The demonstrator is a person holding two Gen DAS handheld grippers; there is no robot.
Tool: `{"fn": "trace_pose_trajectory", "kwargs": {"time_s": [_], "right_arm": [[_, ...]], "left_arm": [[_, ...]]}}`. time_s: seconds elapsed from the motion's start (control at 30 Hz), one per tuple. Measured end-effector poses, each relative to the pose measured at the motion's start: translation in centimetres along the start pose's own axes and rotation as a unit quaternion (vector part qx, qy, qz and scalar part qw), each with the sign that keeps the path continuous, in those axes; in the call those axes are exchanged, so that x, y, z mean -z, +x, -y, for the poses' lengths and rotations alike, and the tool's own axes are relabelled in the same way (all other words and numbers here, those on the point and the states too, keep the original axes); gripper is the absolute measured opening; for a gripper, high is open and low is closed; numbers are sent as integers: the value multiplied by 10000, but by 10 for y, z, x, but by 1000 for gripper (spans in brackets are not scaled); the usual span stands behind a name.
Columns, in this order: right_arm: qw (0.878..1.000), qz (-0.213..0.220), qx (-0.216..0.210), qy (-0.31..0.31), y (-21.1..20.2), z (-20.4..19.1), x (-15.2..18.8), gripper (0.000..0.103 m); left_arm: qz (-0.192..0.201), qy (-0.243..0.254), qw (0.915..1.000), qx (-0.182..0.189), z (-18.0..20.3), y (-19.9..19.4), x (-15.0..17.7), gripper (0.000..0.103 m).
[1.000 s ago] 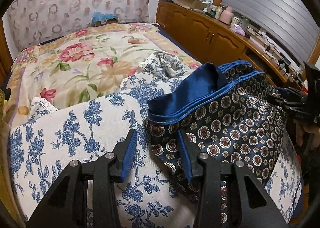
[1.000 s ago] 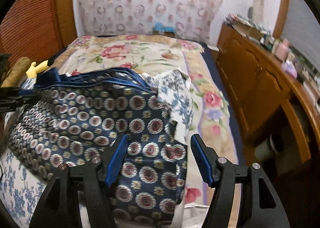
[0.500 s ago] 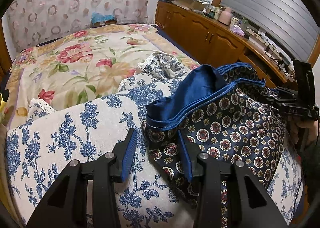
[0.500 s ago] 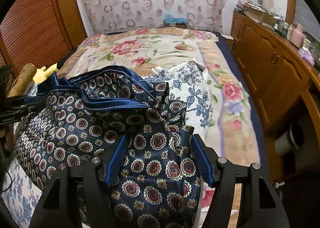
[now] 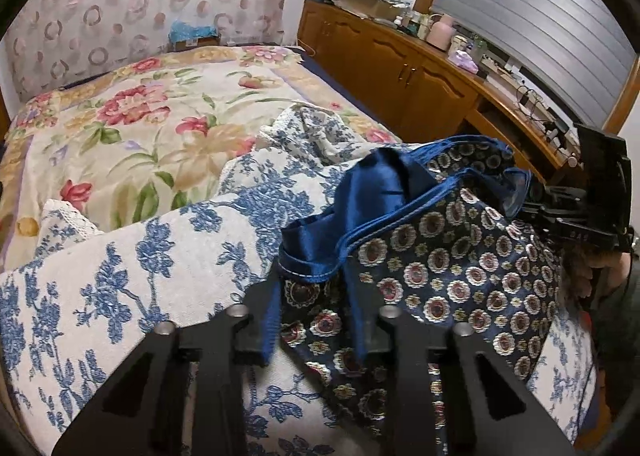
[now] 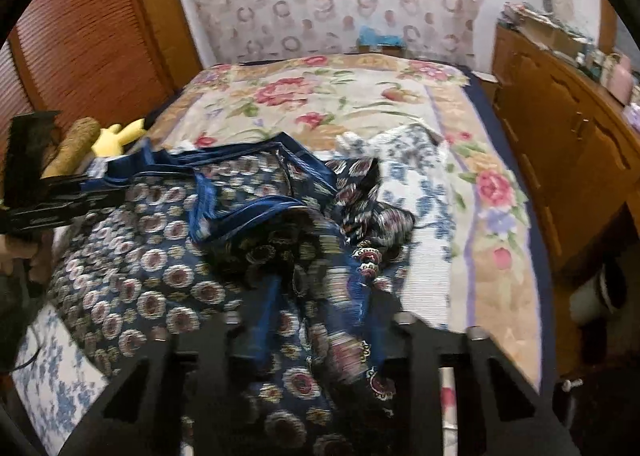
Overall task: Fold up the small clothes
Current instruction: 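Grasp the folded robe bundle with the right gripper while the left gripper grasps it too, then lift and carry the robe bundle with both grippers toward the yellow plush toy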
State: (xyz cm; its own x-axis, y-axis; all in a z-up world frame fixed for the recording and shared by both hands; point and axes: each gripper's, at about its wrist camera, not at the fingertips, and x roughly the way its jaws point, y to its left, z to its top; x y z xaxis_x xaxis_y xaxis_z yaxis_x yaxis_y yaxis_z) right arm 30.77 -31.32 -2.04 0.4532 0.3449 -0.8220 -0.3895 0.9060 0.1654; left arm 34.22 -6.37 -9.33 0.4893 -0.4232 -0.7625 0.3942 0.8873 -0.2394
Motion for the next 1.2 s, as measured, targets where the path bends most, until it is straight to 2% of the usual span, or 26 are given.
{"fn": "trace_pose_trajectory", "kwargs": {"time_s": [0.03,0.1,0.23,0.47,0.6,0.8,1.2], "right_arm": [[10000,10,-94,-3,-1,0,1,18],[9999,58,-35,-129,-2,-2,2,15],[9995,265,70,-132,-12,-3,7,13],[9951,941,163,-266,-44,-28,10,12],[9911,1237,116,-483,-59,-48,8,12],[9859,1474,-35,-797,-64,-81,2,12],[9723,1546,-359,-1719,-48,-149,-32,12]], "left_arm": [[8,17,10000,67,1,-2,0,11],[92,37,9998,148,4,-9,1,9],[415,54,9989,234,11,-33,0,8],[972,143,9948,275,22,-85,1,7],[1321,169,9910,114,19,-119,6,7],[1642,98,9862,-197,3,-158,20,7],[2056,-187,9744,-889,-40,-233,60,7]]}}
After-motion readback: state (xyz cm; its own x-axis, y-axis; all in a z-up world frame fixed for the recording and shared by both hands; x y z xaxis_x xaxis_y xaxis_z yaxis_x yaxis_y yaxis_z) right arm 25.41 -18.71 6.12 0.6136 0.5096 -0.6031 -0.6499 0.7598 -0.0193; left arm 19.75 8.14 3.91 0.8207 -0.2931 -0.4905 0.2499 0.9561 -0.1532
